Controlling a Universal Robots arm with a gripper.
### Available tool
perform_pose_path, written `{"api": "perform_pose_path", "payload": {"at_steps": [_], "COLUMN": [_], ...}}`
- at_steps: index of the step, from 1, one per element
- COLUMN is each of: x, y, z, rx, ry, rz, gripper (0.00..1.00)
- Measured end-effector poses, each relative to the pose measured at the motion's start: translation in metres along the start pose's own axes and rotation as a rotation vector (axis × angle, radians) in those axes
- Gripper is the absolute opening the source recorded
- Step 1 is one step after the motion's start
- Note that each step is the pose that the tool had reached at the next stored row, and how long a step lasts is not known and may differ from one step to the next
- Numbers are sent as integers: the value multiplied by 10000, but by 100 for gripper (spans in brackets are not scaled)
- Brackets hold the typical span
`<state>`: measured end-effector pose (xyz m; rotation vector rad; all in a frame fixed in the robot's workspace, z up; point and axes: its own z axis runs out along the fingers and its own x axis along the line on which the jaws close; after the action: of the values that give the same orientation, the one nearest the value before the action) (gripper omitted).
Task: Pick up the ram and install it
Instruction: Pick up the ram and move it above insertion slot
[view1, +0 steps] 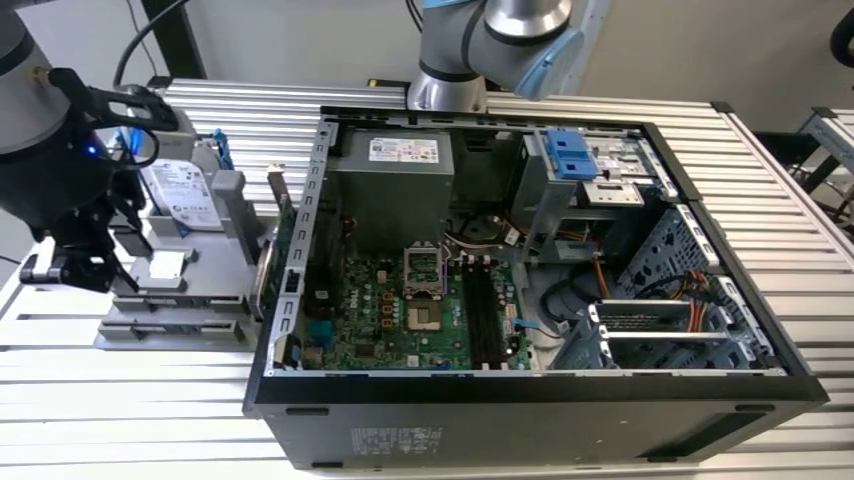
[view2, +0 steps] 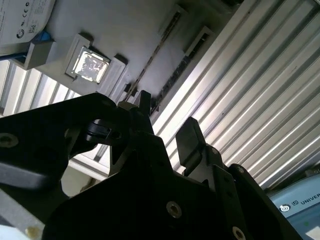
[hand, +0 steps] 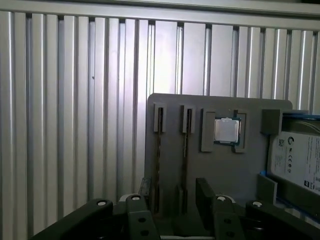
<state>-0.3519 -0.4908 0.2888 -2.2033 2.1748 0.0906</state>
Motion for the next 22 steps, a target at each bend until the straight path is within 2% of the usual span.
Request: {"api": "perform_pose_path", "payload": {"at_steps": [4, 11, 20, 21, 22], "x": [3, 10, 21, 32, 34], "y": [-1, -3, -5, -10, -11], "z": [37, 139, 298, 441, 459], "rx": [-1, -1, 0, 0, 1], "ry": [1, 1, 1, 1, 0], "rz": [0, 0, 1, 0, 0], "gripper": [100, 100, 100, 100, 100]}}
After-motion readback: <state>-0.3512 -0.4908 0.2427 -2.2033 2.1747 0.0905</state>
